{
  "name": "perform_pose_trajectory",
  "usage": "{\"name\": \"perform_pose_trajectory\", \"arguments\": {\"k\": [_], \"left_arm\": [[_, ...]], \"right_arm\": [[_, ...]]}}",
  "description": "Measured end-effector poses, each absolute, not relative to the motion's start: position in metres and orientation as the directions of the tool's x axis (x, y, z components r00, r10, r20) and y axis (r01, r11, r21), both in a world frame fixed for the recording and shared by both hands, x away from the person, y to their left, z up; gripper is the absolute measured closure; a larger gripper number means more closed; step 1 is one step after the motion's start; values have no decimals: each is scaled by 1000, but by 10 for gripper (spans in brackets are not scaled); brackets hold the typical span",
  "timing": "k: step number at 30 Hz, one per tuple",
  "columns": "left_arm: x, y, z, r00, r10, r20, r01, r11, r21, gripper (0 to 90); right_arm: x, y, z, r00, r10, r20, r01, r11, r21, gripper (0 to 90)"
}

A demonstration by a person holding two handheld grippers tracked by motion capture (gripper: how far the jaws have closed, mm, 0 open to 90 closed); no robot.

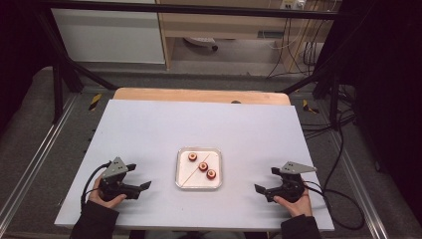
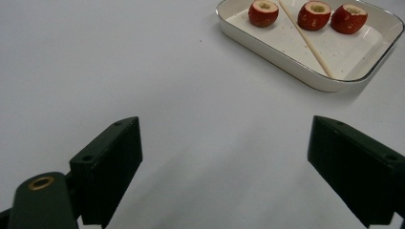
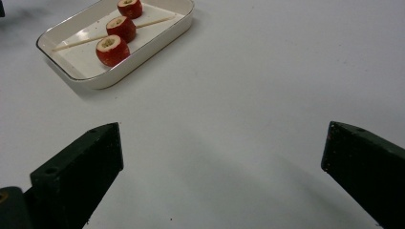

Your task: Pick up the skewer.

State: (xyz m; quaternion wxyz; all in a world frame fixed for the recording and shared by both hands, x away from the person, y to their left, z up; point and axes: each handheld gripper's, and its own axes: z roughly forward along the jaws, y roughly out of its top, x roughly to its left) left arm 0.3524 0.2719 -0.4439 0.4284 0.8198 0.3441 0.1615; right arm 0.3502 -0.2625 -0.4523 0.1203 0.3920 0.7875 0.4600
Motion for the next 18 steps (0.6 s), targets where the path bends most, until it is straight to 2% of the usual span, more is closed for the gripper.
{"name": "perform_pose_trajectory", "arguments": {"k": [18], "left_arm": [[351, 265, -441, 722, 691, -23, 417, -408, 813, 115]], "right_arm": [[350, -262, -452, -667, 724, 178, 511, 270, 816, 9]]}}
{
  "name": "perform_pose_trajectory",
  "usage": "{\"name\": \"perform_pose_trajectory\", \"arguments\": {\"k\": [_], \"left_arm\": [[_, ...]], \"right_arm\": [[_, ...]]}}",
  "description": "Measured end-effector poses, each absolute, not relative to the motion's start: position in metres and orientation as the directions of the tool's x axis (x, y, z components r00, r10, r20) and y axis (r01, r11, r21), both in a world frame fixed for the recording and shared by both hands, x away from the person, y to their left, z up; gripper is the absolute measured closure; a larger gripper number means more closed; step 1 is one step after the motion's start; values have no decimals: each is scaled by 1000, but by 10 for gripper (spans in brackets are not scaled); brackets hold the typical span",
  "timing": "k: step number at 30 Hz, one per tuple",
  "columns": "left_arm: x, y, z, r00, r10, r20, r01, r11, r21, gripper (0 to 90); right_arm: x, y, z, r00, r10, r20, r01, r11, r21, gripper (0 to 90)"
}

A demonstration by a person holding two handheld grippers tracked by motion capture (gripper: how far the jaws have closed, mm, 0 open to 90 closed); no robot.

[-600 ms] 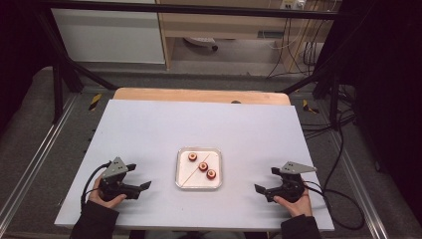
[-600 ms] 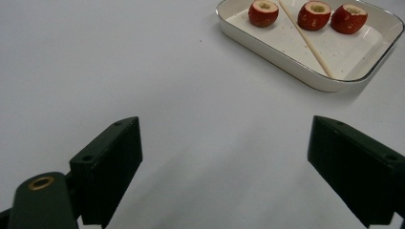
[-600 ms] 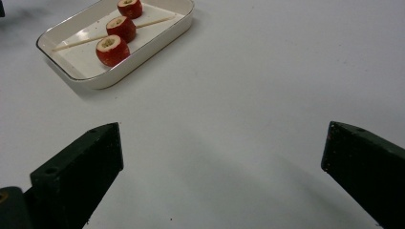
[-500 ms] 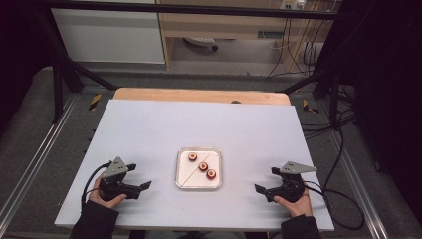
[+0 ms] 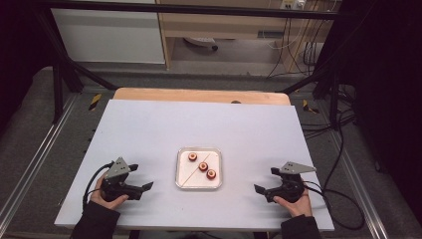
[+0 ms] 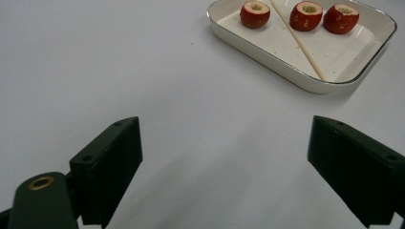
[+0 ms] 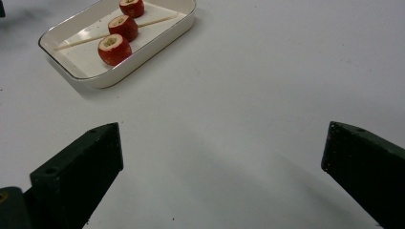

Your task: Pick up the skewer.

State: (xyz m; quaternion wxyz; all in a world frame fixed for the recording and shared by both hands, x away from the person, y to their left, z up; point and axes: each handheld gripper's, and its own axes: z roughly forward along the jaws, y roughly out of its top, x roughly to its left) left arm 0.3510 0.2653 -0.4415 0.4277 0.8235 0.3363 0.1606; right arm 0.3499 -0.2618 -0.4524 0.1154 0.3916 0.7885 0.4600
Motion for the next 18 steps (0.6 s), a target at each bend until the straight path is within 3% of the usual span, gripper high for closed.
{"name": "perform_pose_trajectory", "arguments": {"k": [18], "left_arm": [[352, 251, -436, 724, 689, -28, 417, -405, 814, 114]], "right_arm": [[350, -261, -453, -666, 726, 170, 511, 279, 813, 9]]}}
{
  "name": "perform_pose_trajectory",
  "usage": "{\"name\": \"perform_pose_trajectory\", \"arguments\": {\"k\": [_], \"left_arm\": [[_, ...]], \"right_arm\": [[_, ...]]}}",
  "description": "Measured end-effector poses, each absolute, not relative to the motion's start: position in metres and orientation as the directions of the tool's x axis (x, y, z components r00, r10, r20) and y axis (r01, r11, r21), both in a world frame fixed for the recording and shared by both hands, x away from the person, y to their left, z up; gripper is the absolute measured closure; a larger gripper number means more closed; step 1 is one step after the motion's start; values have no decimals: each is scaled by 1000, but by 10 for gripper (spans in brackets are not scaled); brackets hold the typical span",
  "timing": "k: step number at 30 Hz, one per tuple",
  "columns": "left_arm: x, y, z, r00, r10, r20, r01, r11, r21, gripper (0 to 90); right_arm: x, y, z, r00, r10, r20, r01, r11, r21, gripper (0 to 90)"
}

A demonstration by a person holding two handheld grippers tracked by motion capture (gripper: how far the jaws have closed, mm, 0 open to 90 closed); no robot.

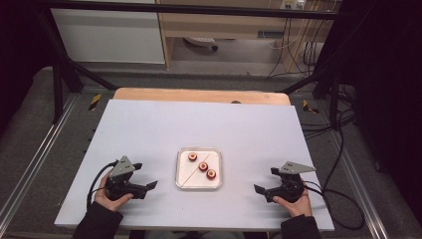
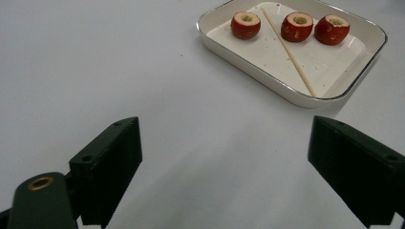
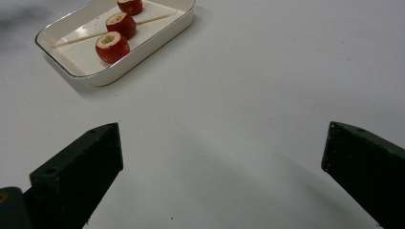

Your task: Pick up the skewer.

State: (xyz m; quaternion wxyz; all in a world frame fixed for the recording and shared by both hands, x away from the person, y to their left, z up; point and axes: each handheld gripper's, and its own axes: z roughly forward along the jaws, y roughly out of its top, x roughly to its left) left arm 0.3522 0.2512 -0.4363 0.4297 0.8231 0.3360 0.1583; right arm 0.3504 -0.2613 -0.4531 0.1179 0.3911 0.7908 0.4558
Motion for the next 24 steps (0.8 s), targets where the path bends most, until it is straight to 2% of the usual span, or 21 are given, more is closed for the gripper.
{"name": "perform_pose_trajectory", "arguments": {"k": [17, 24], "left_arm": [[352, 228, -429, 729, 684, -13, 414, -426, 804, 113], [355, 207, -422, 742, 671, 9, 410, -463, 786, 100]], "right_arm": [[351, -261, -452, -663, 729, 171, 511, 274, 815, 9], [351, -261, -453, -664, 729, 166, 510, 279, 813, 9]]}}
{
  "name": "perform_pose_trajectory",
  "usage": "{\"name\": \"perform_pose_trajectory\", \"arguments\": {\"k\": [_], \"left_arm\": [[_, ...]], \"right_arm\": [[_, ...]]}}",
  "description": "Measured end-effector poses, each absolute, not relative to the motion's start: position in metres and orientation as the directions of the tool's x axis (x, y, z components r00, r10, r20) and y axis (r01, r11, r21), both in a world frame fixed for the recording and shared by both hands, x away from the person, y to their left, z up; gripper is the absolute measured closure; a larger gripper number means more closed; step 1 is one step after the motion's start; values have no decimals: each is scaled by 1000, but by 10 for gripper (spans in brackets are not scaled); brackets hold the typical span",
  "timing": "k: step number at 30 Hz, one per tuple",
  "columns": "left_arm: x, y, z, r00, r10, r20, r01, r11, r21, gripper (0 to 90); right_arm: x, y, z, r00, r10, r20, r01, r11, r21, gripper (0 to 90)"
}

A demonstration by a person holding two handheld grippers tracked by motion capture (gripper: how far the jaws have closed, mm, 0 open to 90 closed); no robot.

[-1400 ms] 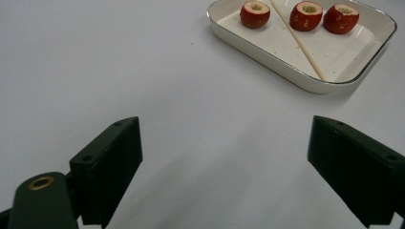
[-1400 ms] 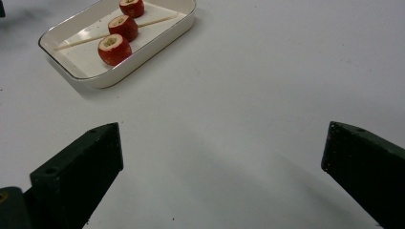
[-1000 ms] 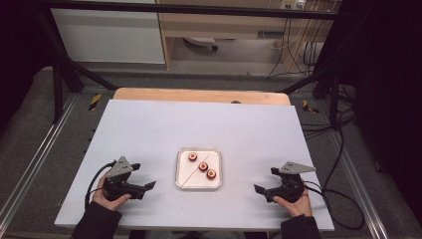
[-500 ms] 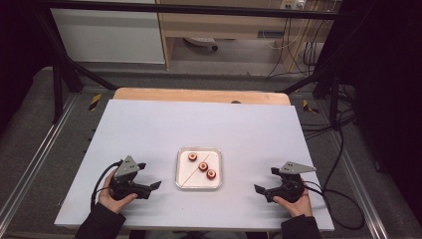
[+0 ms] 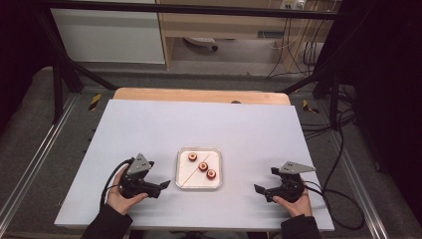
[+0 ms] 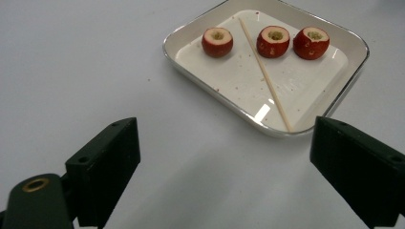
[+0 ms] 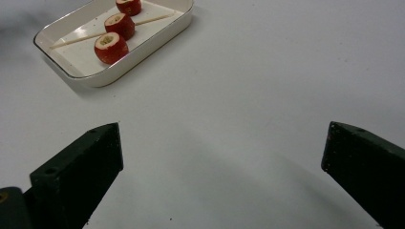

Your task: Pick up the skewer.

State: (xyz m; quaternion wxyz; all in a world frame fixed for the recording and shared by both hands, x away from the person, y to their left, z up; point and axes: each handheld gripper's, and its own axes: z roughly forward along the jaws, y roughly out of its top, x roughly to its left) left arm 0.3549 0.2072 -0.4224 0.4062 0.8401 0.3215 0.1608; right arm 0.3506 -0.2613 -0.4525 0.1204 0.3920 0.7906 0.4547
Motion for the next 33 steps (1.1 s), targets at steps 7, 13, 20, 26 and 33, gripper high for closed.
{"name": "perform_pose_trajectory", "arguments": {"k": [7, 13, 20, 26, 33], "left_arm": [[359, 187, -413, 757, 654, 19, 396, -482, 781, 100], [363, 165, -407, 760, 648, 41, 392, -509, 767, 142], [373, 140, -416, 748, 663, 22, 444, -525, 726, 241], [375, 131, -426, 746, 666, 15, 464, -536, 705, 378], [373, 124, -438, 740, 673, 13, 485, -547, 683, 562]], "right_arm": [[351, -261, -453, -664, 729, 166, 511, 280, 812, 9], [350, -261, -452, -664, 728, 169, 512, 278, 813, 9], [351, -261, -452, -665, 728, 166, 513, 283, 810, 10], [351, -261, -453, -666, 727, 168, 514, 284, 809, 10], [351, -260, -453, -664, 727, 173, 519, 282, 807, 12]]}}
